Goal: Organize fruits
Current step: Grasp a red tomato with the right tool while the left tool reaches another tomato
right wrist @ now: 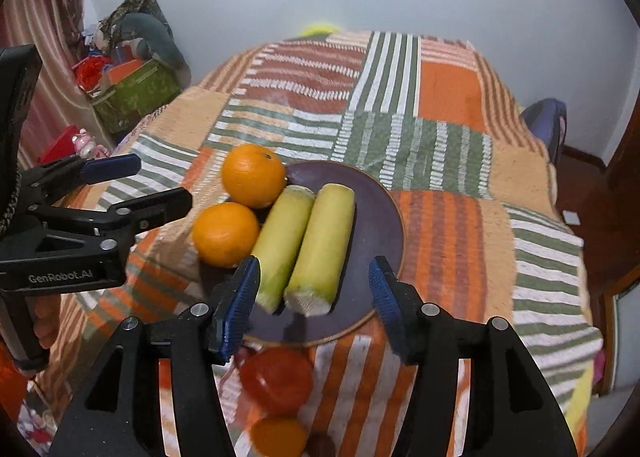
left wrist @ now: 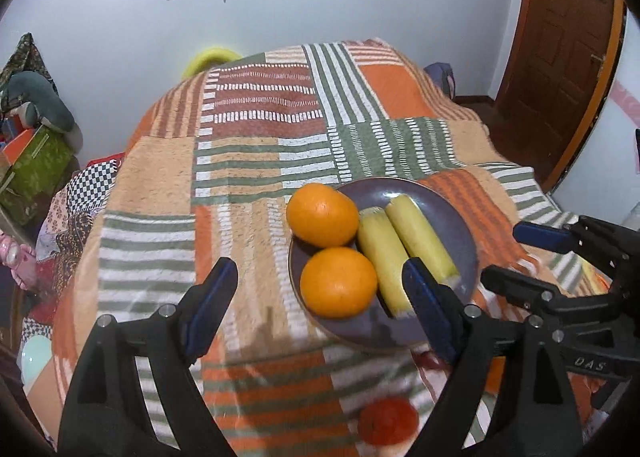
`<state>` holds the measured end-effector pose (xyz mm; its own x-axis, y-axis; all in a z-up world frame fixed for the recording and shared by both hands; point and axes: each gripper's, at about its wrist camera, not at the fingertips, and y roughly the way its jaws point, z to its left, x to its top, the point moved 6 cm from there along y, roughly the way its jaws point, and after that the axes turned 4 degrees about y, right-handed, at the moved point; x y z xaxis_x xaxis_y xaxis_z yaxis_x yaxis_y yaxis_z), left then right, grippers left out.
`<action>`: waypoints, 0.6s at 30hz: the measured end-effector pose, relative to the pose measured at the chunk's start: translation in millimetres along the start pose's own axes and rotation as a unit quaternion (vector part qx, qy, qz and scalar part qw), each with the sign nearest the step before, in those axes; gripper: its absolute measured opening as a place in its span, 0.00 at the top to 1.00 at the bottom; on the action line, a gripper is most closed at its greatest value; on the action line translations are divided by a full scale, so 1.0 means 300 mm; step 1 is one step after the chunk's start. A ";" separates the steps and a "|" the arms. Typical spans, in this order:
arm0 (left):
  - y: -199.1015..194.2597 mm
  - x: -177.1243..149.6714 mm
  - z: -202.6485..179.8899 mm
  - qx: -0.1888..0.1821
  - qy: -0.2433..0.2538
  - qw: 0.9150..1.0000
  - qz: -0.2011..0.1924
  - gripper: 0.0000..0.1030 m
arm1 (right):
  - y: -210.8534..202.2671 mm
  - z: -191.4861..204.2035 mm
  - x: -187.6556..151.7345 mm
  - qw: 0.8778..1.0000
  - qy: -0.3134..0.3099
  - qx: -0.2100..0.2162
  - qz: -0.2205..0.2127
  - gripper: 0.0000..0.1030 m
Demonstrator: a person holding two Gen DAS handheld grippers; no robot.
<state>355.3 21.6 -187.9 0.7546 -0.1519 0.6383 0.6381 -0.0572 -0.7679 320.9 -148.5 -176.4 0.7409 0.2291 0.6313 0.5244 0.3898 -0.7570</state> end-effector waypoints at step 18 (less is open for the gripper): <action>-0.098 -0.338 -0.041 -0.035 -0.005 0.998 0.049 0.18 | -0.044 0.096 -0.236 0.999 -0.024 -0.004 0.024 0.44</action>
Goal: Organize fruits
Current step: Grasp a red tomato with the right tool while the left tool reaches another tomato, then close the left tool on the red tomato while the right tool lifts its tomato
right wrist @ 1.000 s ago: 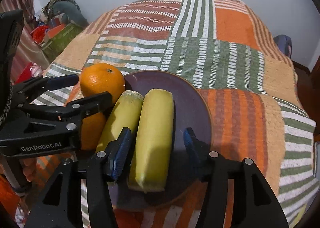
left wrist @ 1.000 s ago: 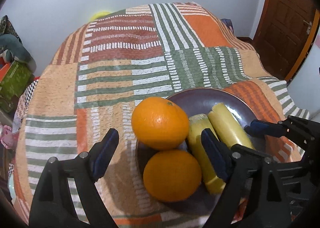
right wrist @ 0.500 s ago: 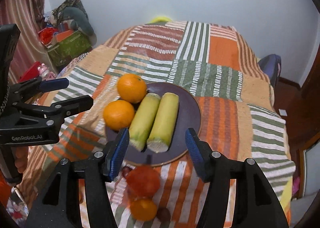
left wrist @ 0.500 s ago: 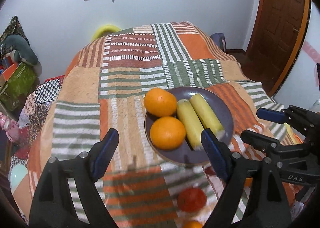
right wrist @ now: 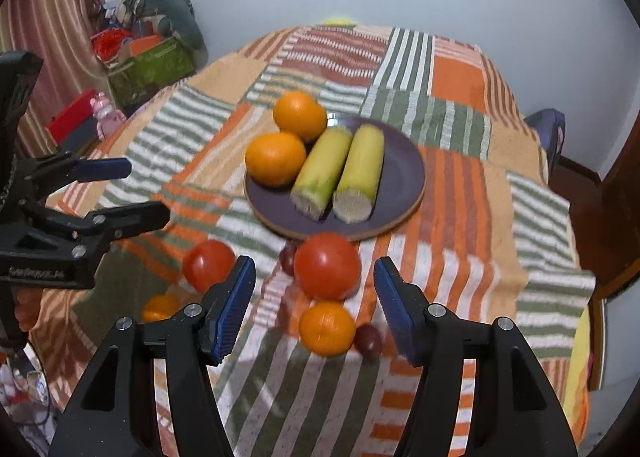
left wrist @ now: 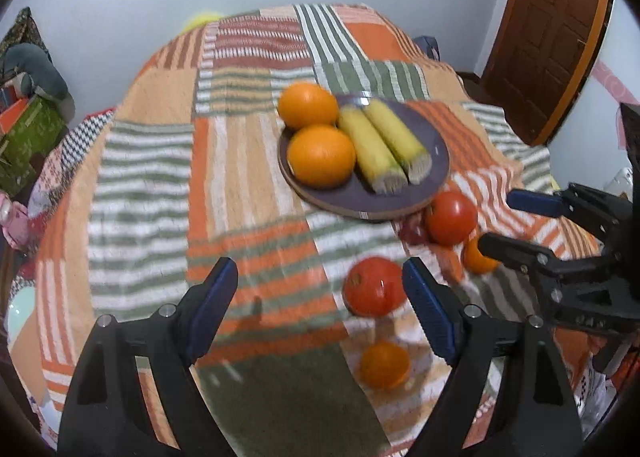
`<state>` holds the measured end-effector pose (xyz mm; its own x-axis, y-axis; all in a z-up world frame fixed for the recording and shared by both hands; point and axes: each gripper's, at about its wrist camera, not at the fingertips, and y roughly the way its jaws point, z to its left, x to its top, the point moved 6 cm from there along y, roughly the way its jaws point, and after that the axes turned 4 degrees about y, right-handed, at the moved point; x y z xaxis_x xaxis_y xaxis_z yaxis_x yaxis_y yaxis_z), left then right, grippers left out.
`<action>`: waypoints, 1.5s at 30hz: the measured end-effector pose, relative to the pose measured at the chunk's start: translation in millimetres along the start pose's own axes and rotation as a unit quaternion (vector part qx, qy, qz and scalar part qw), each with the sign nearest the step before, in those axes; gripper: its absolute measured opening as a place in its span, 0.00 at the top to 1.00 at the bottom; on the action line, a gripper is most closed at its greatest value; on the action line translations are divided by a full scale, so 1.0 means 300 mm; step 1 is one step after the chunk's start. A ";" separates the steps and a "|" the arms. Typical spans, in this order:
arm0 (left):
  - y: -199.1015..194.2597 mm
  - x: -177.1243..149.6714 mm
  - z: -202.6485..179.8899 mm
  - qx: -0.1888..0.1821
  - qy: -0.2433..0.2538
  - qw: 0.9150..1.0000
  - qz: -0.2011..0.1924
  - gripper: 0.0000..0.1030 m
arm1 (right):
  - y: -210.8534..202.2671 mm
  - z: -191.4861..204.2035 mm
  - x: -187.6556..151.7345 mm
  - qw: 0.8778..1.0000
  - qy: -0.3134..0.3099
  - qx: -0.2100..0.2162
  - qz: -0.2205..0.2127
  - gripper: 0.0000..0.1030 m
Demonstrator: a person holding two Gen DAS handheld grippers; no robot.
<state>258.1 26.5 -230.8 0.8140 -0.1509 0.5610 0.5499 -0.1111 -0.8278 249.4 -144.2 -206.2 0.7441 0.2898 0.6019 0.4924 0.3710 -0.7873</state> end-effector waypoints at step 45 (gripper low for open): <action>0.088 0.070 -0.053 -0.065 -0.028 0.997 -0.007 0.55 | 0.028 -0.073 0.062 0.999 0.040 0.030 -0.013 0.55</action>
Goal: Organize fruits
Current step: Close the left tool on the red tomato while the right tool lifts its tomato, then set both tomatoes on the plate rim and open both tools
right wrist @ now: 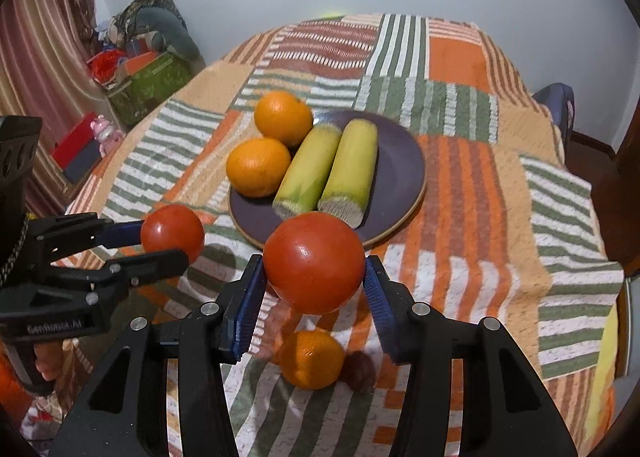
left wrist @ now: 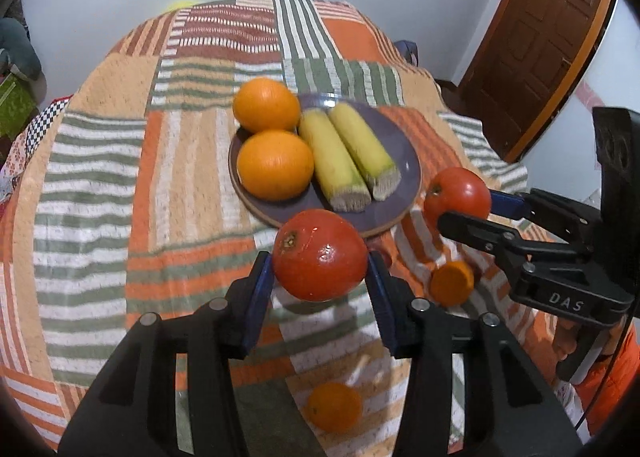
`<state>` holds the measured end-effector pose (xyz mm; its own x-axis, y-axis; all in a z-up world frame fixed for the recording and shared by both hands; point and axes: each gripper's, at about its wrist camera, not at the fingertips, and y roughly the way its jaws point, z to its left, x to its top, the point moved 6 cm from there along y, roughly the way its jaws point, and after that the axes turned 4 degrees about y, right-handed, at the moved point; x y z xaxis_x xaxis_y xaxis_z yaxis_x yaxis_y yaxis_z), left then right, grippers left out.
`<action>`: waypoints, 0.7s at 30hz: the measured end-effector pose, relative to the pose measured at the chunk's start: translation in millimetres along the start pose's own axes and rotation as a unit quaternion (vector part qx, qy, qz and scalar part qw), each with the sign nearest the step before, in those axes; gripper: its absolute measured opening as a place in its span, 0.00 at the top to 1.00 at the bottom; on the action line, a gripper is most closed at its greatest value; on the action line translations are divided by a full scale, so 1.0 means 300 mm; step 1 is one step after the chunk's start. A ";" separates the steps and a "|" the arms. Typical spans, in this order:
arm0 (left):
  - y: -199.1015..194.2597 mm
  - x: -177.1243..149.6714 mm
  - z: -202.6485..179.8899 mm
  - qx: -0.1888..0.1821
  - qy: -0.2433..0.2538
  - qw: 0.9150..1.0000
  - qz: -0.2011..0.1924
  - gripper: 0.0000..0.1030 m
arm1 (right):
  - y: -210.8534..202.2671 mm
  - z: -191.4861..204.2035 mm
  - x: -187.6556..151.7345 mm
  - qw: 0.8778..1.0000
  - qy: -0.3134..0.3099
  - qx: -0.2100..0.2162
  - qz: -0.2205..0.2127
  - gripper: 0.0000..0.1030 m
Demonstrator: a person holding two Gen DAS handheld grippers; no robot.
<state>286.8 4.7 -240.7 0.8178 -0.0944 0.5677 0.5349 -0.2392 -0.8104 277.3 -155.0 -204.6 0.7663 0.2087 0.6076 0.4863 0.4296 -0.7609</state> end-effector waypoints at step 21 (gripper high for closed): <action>0.169 0.076 0.007 0.007 -0.003 1.000 0.011 0.55 | 0.103 -0.138 0.167 0.999 0.023 -0.036 -0.023 0.55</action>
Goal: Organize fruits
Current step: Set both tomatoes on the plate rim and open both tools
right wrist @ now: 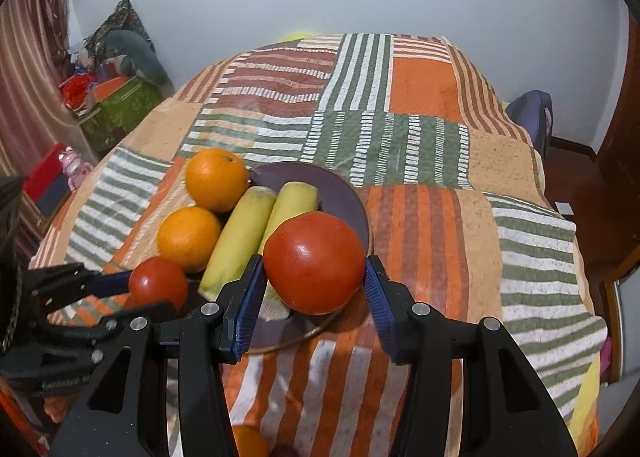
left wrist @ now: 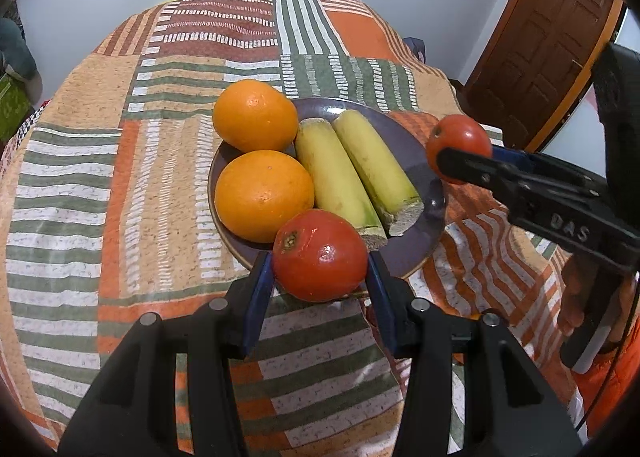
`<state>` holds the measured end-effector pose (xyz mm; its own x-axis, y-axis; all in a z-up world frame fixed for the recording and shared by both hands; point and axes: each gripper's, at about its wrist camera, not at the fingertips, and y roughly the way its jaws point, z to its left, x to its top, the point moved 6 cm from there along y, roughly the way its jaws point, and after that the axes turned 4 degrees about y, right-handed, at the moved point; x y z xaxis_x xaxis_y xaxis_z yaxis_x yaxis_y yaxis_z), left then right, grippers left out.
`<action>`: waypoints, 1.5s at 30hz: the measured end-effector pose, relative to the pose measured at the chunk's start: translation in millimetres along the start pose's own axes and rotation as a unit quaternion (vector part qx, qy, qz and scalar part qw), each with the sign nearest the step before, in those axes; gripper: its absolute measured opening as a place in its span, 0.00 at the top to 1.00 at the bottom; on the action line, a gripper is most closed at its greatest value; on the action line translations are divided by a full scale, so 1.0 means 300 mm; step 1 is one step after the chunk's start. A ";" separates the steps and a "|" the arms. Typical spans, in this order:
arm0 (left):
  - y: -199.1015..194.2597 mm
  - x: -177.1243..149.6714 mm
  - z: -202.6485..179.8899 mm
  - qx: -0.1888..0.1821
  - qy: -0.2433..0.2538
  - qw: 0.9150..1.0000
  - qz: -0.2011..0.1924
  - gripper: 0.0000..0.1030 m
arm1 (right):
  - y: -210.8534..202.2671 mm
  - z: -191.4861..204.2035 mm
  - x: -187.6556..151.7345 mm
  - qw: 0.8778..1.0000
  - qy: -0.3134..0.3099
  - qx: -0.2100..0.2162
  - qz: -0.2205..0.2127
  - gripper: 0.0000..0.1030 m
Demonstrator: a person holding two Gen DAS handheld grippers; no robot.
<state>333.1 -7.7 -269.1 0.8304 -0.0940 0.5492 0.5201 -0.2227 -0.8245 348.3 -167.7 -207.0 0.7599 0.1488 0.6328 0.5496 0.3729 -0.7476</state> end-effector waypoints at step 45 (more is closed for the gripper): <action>-0.298 -0.144 -0.029 0.028 0.002 0.999 -0.026 0.41 | -0.259 0.094 -0.178 0.999 -0.025 0.024 0.005 0.53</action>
<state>249.1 7.9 -217.8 0.8006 -0.0875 0.5928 0.5740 -0.1721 -0.8006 255.1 -178.9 -177.2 0.7460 0.1981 0.6358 0.5241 0.4143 -0.7441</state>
